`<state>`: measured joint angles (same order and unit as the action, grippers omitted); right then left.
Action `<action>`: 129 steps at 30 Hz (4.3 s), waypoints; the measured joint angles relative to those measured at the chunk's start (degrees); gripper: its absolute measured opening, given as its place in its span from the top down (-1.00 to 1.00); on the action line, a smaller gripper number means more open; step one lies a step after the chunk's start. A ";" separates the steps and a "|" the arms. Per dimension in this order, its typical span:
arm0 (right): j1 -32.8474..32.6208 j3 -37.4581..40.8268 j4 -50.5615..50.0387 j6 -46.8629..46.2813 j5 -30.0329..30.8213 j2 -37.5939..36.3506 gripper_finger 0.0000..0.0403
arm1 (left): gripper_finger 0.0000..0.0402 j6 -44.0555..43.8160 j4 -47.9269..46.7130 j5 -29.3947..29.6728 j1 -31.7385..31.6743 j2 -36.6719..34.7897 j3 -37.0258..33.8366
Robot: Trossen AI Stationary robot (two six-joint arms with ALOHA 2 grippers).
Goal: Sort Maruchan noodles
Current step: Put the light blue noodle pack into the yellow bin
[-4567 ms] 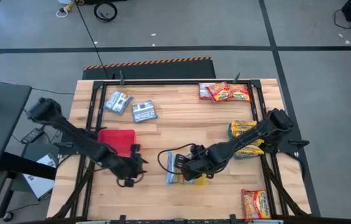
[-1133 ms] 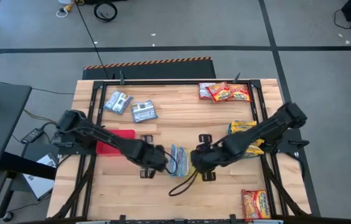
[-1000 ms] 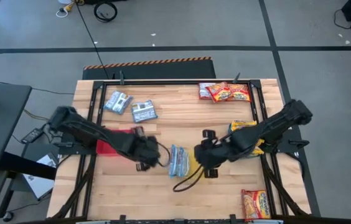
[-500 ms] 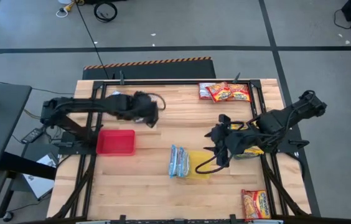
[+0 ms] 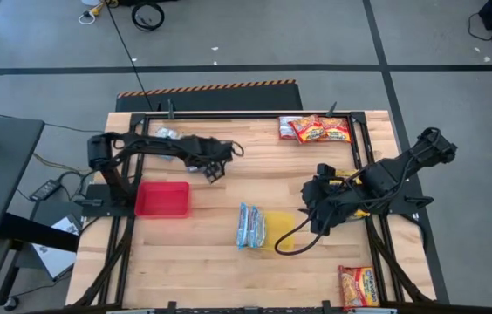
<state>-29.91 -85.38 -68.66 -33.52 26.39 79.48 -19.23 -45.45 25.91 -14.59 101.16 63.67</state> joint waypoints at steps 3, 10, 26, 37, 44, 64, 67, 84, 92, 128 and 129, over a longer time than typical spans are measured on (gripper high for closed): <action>0.09 0.00 -1.63 -0.52 1.87 -0.04 -0.28 | -0.57 7.66 0.42 0.13 0.55 0.09 -3.26; 0.35 0.00 -2.30 -0.55 4.90 -0.04 -0.27 | -0.40 14.36 8.34 1.68 -0.94 -0.28 -9.95; -1.70 0.00 3.25 -0.82 5.44 -0.04 -0.27 | 0.95 16.95 -2.47 -13.84 -1.49 -6.20 1.36; -7.19 0.00 21.56 5.87 14.15 -0.06 -0.27 | 0.96 6.20 -6.13 -46.26 -1.55 -27.99 13.54; -4.90 0.00 41.62 21.01 17.18 -0.06 -0.39 | 0.96 -3.70 11.02 -53.53 1.22 -37.54 13.56; 8.91 -10.75 34.28 57.83 8.64 17.62 -0.48 | 0.97 -13.72 -0.57 -39.23 6.98 -25.03 13.56; 9.90 -10.75 33.03 57.73 9.36 20.62 -0.49 | 0.97 -13.54 -0.13 -39.48 8.14 -21.84 13.56; 13.59 -10.74 25.11 54.37 7.04 27.18 -0.48 | 0.97 -11.99 3.65 -39.59 14.26 -13.94 13.56; 14.40 -10.71 25.33 54.29 1.21 26.38 -0.49 | 0.97 -7.02 6.85 -39.04 15.17 -13.37 13.59; 2.14 -12.25 2.81 -53.18 -1.34 26.26 0.28 | 0.15 0.45 -10.23 -19.09 12.13 -37.85 13.68; 1.26 -10.51 3.09 -58.10 -1.35 26.30 0.28 | 0.15 0.51 -11.37 -19.05 12.85 -37.81 13.65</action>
<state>-28.65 -95.89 -65.57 -91.62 25.04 105.78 -18.72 -56.83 6.86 -1.75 63.36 77.32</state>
